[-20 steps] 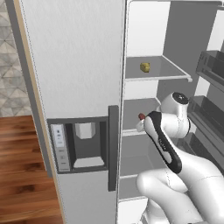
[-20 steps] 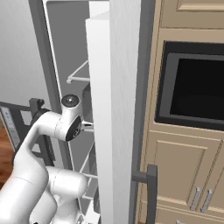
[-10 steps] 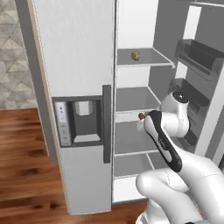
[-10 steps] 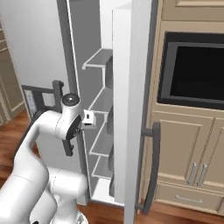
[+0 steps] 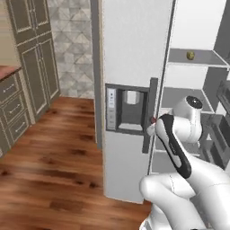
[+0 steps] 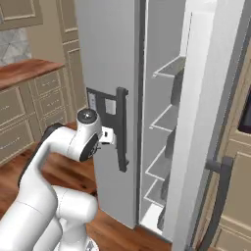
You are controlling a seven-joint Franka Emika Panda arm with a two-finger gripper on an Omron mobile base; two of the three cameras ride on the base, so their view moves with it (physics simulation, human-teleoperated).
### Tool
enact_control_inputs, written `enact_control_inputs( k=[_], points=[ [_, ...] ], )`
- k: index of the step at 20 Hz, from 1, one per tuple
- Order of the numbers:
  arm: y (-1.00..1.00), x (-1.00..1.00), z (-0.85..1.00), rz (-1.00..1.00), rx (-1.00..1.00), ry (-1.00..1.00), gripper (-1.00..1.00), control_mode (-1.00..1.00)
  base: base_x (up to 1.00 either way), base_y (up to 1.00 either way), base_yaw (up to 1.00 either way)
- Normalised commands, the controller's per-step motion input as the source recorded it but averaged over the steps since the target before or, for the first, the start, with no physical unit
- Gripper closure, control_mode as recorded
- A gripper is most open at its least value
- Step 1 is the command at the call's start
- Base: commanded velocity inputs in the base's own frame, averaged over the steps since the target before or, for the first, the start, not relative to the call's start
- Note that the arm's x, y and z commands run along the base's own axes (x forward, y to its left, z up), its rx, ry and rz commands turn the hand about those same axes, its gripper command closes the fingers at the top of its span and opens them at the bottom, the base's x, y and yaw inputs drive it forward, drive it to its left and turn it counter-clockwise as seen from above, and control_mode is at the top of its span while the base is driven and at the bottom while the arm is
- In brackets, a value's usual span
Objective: Retrieve the sausage and cheese from the fridge and place them on the cutting board on the counter.
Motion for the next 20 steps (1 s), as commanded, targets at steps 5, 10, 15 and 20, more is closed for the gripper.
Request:
enact_control_inputs(
  k=[5, 10, 15, 20],
  points=[
    [0.00, 0.00, 0.00, 0.00, 0.00, 0.00, 1.00, 1.00, -0.12, 0.22, 0.97],
    [0.00, 0.00, 0.00, 0.00, 0.00, 0.00, 1.00, 1.00, -0.10, 0.03, 1.00],
    [0.00, 0.00, 0.00, 0.00, 0.00, 0.00, 1.00, 1.00, -0.09, 0.00, 1.00],
    [0.00, 0.00, 0.00, 0.00, 0.00, 0.00, 1.00, 1.00, -0.03, 0.00, 1.00]
  ],
)
